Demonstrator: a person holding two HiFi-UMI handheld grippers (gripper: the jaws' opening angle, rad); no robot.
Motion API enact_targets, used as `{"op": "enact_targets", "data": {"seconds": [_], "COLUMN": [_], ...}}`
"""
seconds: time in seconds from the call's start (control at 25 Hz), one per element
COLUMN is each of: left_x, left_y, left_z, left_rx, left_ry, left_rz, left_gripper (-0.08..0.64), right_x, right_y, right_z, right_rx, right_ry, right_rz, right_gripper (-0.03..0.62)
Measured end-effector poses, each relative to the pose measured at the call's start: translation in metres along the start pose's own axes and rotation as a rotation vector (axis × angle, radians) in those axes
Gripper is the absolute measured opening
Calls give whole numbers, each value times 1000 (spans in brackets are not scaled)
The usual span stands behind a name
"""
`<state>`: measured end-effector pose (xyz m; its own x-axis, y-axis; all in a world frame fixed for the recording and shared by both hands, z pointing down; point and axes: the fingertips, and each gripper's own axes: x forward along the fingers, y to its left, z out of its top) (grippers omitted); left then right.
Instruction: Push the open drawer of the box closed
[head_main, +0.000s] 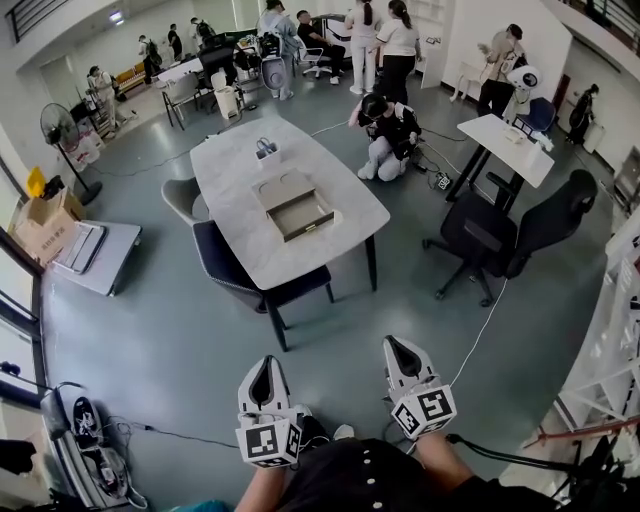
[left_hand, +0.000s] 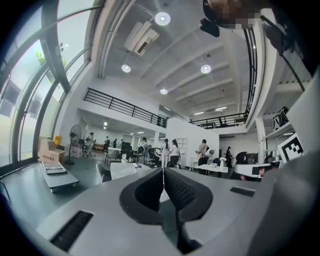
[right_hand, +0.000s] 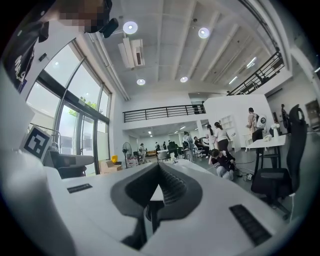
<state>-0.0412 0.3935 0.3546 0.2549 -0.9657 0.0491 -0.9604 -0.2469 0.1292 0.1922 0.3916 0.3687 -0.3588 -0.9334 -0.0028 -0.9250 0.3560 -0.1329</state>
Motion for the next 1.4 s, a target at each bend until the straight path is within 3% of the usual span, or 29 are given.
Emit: {"op": "enact_targets", "data": {"seconds": [0.6, 1.4], "left_x": [65, 206], "left_y": [8, 86], "left_z": [-5, 6], "left_rx": [-14, -29], "left_ry": [3, 47], "left_rz": [-11, -45], "left_gripper": [17, 17], "right_x": [54, 209], "right_y": [-23, -45], "right_z": [-3, -5], "right_rx": [5, -5], "right_ry": [14, 61], "right_rz": [16, -33], "right_gripper": [-3, -3]}}
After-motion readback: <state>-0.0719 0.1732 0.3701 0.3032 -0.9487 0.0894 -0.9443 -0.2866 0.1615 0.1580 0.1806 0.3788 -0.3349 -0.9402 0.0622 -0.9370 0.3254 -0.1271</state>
